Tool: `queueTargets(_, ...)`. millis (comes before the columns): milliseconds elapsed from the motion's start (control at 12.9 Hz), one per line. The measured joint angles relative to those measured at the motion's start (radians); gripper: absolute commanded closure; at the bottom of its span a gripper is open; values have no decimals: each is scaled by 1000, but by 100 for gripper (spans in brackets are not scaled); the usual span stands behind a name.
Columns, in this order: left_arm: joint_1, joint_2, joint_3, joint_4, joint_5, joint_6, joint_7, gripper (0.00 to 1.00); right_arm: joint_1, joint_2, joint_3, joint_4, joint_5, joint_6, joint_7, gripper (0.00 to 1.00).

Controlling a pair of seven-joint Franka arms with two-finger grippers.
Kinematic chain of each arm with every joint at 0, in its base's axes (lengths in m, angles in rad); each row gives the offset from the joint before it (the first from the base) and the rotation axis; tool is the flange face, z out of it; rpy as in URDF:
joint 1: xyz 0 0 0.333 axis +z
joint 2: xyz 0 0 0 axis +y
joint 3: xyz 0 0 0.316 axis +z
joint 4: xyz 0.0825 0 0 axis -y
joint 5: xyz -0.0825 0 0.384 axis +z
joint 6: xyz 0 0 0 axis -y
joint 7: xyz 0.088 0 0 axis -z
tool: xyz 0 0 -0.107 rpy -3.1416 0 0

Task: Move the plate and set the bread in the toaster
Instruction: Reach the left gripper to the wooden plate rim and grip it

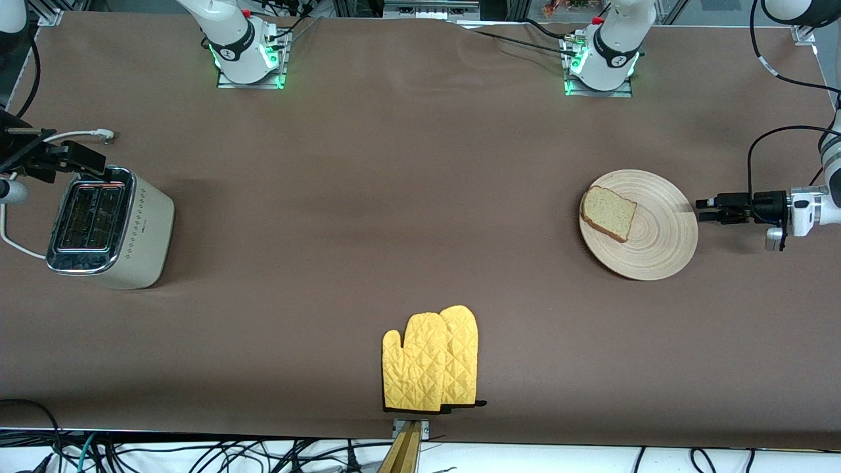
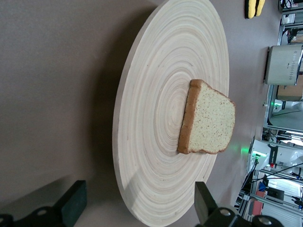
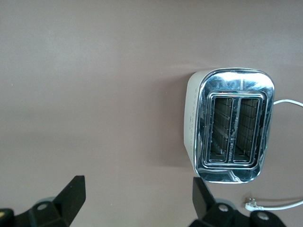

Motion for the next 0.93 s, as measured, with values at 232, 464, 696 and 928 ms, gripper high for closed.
queueTargets(232,0,6,0,0,-48,-3,-38,0,0,2,0,0,0,0,0,0)
queueTargets(464,0,19,0,0,-79,-4,-49,1,-1,2,-1,1,0,1,0,0)
queueTargets(696,0,22,-1,0,-85,-5,-81,2,-3,2,-9,2,0,1,1,0)
queueTargets(928,-4,23,-6,0,-85,-9,-102,2,-4,2,-10,3,0,1,1,0)
